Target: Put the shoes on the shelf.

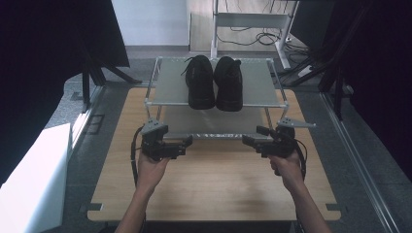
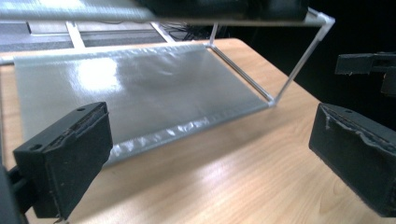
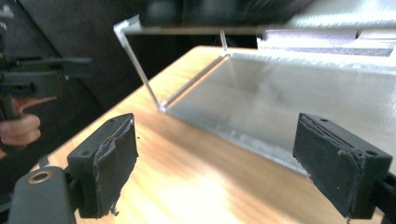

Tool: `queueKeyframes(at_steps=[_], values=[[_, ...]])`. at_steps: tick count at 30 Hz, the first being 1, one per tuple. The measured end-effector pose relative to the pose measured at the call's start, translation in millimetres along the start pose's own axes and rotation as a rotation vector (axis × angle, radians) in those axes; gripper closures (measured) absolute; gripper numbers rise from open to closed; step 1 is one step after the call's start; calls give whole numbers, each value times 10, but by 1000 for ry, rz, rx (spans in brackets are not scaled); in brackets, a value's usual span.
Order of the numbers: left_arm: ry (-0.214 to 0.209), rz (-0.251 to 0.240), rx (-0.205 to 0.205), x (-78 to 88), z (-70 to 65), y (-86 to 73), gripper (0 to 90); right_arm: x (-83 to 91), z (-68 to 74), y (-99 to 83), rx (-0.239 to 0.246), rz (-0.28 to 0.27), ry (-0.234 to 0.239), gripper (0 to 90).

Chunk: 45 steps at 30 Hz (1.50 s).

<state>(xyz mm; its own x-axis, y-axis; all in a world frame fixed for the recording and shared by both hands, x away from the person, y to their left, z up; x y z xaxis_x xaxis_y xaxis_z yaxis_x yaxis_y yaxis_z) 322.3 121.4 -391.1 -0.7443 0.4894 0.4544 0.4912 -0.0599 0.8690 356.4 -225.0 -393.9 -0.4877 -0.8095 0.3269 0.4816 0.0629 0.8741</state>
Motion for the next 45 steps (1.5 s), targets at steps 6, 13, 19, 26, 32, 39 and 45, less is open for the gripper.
queueKeyframes(at_steps=[6,13,19,26,32,39,45], values=[[14,18,-55,22,-84,-228,0,-44,50,-240,36,76,3,121],[3,44,-52,-3,-115,-527,0,-88,83,-508,66,147,-29,45],[-3,94,-65,-64,-115,-806,0,-147,98,-766,91,210,-65,7],[25,168,-116,-175,-133,-1094,0,-282,115,-1076,126,305,-93,0],[43,237,-166,-289,-184,-1295,0,-375,103,-1241,178,359,-118,0],[68,328,-238,-431,-226,-1437,0,-478,89,-1398,244,424,-137,0],[70,357,-262,-465,-256,-1463,0,-526,98,-1461,264,448,-124,0]])
Point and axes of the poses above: each handheld gripper's, and its own axes: x roughly backward along the jaws, y roughly out of its top, z roughly to its left, the point moved 2 cm from there along -x, roughly forward along the jaws, and after that the axes turned 6 degrees about y, right-handed, at the moved point
